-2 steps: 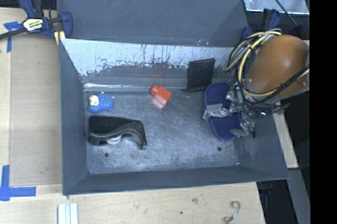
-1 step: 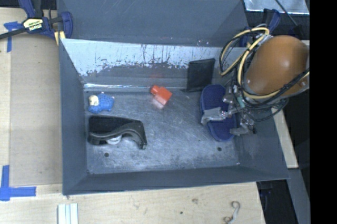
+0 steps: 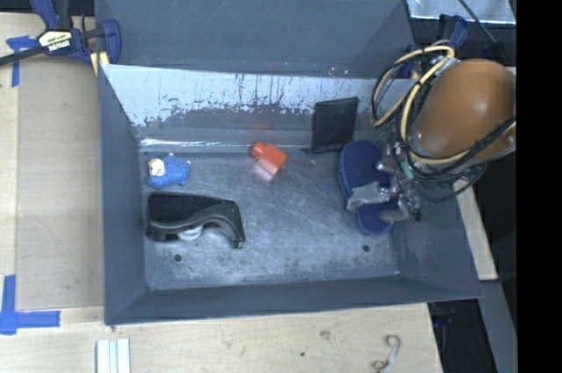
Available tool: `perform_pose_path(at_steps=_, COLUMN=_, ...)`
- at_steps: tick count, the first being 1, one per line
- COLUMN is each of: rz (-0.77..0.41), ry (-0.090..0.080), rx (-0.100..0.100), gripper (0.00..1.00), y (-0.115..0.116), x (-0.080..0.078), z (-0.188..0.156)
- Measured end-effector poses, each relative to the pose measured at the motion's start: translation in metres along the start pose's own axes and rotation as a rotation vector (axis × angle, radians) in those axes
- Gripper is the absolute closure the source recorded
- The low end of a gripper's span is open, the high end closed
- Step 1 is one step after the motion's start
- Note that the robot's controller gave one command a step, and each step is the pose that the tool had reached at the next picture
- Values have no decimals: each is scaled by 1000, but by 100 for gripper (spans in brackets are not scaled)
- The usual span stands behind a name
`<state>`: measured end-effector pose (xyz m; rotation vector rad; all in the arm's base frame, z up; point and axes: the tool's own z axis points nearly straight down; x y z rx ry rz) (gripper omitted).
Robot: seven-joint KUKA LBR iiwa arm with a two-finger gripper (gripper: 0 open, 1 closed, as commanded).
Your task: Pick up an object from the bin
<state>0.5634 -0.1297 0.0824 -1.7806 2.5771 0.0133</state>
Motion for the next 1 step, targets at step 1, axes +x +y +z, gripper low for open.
perform_pose_path(at_steps=1, rz=48, ry=10, rx=12, gripper=100, y=-9, x=7, z=-118)
